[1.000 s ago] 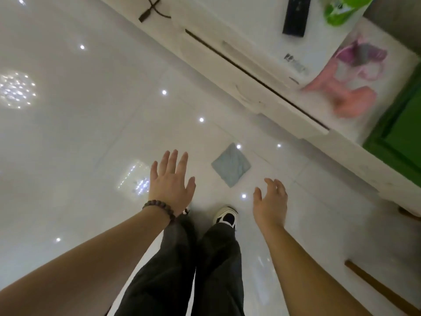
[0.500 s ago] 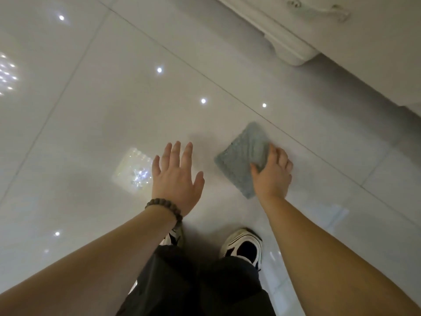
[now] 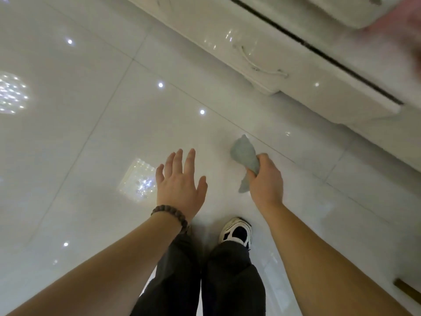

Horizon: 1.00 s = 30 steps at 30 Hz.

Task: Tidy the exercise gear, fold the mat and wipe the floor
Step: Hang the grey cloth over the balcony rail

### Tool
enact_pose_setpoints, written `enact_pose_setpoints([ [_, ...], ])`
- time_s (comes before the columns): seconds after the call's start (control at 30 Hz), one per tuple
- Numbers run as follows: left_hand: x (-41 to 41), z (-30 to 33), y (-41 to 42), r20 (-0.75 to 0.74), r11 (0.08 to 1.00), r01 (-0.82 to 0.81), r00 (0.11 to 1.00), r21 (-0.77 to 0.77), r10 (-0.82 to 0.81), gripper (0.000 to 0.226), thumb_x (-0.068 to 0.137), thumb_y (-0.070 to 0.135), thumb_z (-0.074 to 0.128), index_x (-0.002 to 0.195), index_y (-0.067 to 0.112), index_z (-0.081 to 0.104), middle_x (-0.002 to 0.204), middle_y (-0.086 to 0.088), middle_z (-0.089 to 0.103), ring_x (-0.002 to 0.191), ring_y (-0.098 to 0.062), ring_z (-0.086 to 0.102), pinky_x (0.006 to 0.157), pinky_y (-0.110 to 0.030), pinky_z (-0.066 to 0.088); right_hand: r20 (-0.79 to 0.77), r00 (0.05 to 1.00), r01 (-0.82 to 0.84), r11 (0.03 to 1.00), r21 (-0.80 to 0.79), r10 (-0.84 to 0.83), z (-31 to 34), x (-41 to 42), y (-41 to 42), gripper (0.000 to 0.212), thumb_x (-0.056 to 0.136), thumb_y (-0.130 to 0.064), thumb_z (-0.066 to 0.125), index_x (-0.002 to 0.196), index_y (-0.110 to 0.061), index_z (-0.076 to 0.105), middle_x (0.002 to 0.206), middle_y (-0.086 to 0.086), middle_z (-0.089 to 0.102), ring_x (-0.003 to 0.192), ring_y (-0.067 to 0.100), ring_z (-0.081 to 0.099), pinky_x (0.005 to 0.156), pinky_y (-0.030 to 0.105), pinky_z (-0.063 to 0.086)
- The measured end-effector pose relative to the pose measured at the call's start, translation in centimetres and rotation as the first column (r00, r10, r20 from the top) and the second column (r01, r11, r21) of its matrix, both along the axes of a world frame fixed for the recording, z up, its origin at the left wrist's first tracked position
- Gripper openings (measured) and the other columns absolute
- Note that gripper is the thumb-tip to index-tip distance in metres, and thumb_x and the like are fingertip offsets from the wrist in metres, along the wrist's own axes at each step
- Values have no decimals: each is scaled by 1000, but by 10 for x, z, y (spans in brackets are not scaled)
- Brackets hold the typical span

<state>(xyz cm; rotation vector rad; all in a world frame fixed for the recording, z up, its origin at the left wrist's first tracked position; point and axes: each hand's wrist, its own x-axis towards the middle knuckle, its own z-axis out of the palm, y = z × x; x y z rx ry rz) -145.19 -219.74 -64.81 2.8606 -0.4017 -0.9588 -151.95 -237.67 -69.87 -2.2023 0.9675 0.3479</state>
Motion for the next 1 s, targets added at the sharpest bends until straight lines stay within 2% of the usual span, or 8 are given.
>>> enact_pose_setpoints([
  [0.1, 14, 78, -14, 57, 999, 31, 998, -38, -29, 67, 97, 47, 34, 154, 25, 7, 160, -6, 17, 147, -25, 10, 119, -46, 11, 75, 997, 17, 1000, 25, -19, 97, 10, -5, 16, 91, -24, 58, 103, -14, 53, 92, 1, 59, 81, 18, 57, 65, 32, 49],
  [0.2, 26, 170, -24, 119, 993, 65, 991, -96, -53, 66, 96, 49, 32, 154, 26, 9, 158, -6, 22, 147, -26, 13, 118, -46, 12, 142, 990, 11, 1000, 9, -12, 206, 14, -10, 16, 90, -26, 60, 100, -15, 55, 85, -5, 55, 75, 11, 53, 54, 14, 34],
  [0.37, 35, 331, -33, 177, 984, 106, 981, -144, -80, 71, 90, 54, 22, 154, 27, 8, 158, -5, 24, 146, -26, 15, 119, -47, 14, 181, 983, 9, 1000, -19, -6, 383, -1, -19, 14, 91, -29, 59, 100, -20, 54, 85, -4, 57, 79, 13, 57, 65, 30, 50],
  [0.47, 27, 408, -35, 199, 975, 128, 976, -182, -91, 74, 87, 55, 21, 154, 26, 9, 158, -7, 24, 146, -27, 15, 118, -47, 14, 233, 971, 73, 996, -49, -60, 471, -23, -23, 12, 89, -23, 59, 100, -20, 54, 84, -3, 58, 77, 14, 56, 59, 22, 42],
  [0.53, 15, 445, -37, 241, 960, 188, 961, -206, -136, 74, 87, 56, 19, 154, 26, 10, 157, -7, 25, 145, -27, 17, 117, -46, 15, 275, 956, 123, 990, -64, -101, 518, -41, -25, 11, 89, -22, 58, 100, -18, 55, 83, -2, 58, 75, 15, 56, 58, 24, 38],
  [0.7, -10, 508, -54, 331, 902, 363, 902, -235, -276, 82, 80, 62, 6, 154, 26, 12, 156, -8, 27, 144, -27, 18, 115, -45, 17, 288, 949, 173, 974, -146, -126, 590, -87, -22, 14, 89, -25, 57, 99, -15, 55, 84, 4, 60, 76, 24, 56, 60, 32, 39],
  [0.87, -32, 540, -83, 375, 822, 490, 849, -290, -373, 74, 86, 56, 22, 153, 25, 17, 155, -9, 29, 143, -26, 20, 114, -45, 18, 353, 898, 327, 936, -131, -264, 629, -119, -17, 23, 90, -26, 58, 108, -12, 57, 98, 6, 62, 87, 26, 58, 74, 39, 48],
  [1.0, -51, 558, -105, 412, 717, 622, 770, -314, -487, 74, 85, 54, 28, 151, 22, 24, 152, -10, 33, 141, -28, 24, 111, -46, 22, 386, 831, 490, 856, -164, -401, 642, -154, -7, 22, 89, -27, 58, 105, -12, 57, 95, 5, 60, 86, 24, 56, 72, 38, 46],
])
